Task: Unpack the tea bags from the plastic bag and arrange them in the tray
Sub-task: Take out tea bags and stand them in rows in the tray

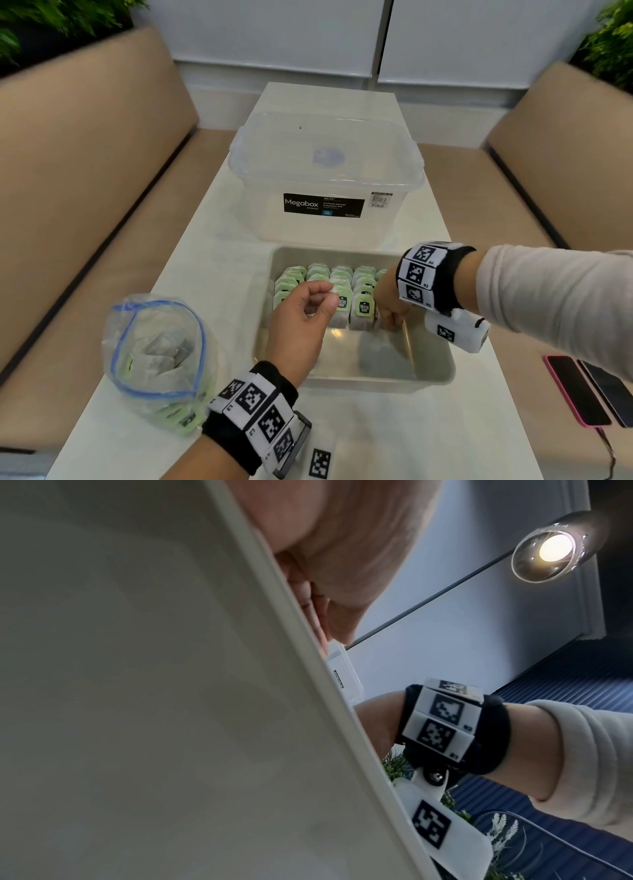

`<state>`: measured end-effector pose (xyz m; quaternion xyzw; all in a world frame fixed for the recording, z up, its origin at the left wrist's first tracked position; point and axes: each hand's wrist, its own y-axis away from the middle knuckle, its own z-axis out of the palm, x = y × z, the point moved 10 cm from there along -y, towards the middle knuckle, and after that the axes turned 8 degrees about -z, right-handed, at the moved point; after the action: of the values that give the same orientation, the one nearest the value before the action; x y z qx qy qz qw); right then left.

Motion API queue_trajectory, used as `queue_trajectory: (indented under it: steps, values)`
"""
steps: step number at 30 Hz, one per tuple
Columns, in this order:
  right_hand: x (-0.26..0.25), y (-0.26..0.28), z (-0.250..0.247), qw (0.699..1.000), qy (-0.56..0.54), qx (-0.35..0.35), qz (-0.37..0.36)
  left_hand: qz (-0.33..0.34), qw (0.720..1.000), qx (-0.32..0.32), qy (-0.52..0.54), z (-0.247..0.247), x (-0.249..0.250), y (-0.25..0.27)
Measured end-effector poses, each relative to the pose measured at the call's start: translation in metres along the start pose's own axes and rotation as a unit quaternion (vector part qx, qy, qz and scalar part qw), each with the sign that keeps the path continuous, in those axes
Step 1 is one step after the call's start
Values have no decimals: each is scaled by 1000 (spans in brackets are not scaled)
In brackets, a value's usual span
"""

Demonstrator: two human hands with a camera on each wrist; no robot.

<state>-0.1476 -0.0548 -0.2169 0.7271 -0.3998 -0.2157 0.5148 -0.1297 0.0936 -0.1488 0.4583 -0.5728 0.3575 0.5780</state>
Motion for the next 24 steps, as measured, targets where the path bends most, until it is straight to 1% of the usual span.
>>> queue_trajectory:
  steps: [7,11,13,15,18,20,22,23,24]
  values:
    - [6,3,-3,999,-22,16,23,-6,1000,0,-14,0,3,2]
    - [4,14,-5,996,-58,34,54,-4,1000,1,-19,0,7,3]
    - [0,23,-11,993,-85,43,63,9,1000,0,-14,-2,15,5]
    - [-4,35,-24,987,-127,70,68,32,999,6,-14,-11,27,7]
    - [-10,57,-57,971,-171,149,72,62,997,11,-49,-44,48,10]
    - [-17,73,-85,955,-188,219,66,93,989,49,-104,-85,61,11]
    - [-30,87,-114,935,-207,282,54,120,971,110,-173,-136,71,12]
    - [-40,92,-128,926,-214,309,46,122,957,140,-223,-161,71,13]
    - [-52,96,-142,916,-221,332,36,108,937,161,-292,-181,69,13]
